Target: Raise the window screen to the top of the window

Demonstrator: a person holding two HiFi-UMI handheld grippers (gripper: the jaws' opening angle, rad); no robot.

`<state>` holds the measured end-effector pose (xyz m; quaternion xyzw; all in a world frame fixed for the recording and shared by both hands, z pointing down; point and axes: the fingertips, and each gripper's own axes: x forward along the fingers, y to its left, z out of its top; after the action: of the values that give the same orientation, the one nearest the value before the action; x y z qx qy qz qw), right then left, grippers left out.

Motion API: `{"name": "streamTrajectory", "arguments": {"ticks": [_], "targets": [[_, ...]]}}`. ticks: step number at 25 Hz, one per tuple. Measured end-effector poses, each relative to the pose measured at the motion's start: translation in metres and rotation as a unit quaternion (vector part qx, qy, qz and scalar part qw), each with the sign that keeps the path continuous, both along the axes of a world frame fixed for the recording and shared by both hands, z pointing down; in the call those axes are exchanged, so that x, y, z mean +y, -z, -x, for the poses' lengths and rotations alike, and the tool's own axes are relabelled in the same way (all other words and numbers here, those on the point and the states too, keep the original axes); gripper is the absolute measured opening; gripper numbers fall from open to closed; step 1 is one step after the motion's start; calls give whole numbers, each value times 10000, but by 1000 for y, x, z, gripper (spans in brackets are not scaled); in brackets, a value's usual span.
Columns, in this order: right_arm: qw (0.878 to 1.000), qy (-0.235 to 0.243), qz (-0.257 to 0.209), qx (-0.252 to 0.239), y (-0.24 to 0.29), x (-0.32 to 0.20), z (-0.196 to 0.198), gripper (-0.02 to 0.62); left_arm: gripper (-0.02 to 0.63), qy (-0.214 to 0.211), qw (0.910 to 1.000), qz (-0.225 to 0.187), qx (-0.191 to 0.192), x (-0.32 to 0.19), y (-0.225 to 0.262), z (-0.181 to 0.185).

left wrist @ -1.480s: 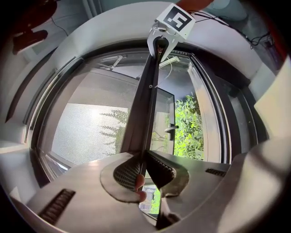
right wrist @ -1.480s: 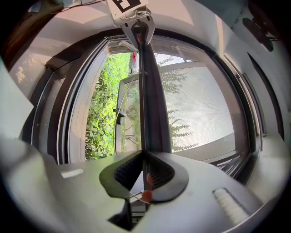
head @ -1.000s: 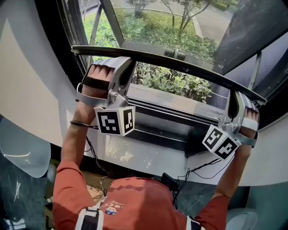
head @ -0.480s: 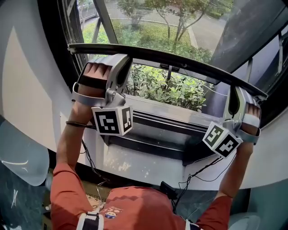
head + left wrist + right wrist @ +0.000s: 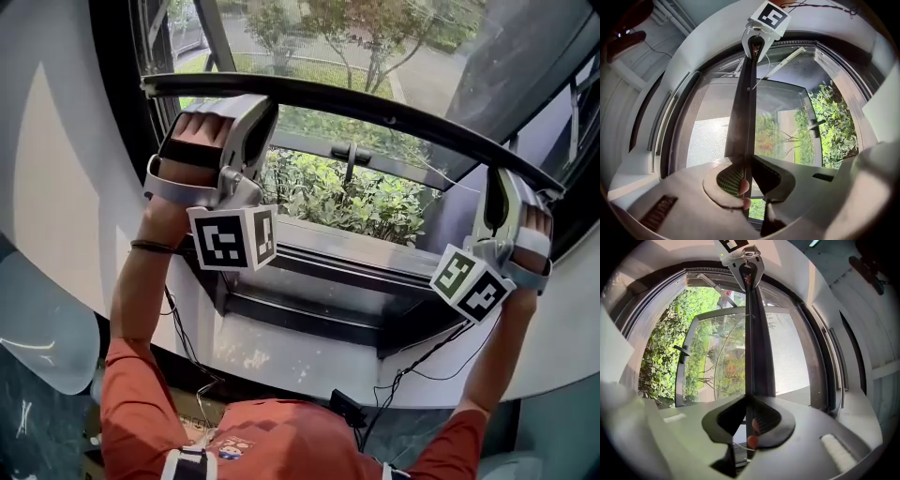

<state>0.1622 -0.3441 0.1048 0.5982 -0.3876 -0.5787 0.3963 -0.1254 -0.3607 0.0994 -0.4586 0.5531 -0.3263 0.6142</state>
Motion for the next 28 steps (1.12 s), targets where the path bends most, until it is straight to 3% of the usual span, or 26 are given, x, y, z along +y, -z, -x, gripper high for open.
{"name": "streamTrajectory", "arguments": {"ticks": [28], "targets": [[9976,-125,-658,160,142,-3,2,60,60,287,9964,-799,-56,-3,138,1]]}}
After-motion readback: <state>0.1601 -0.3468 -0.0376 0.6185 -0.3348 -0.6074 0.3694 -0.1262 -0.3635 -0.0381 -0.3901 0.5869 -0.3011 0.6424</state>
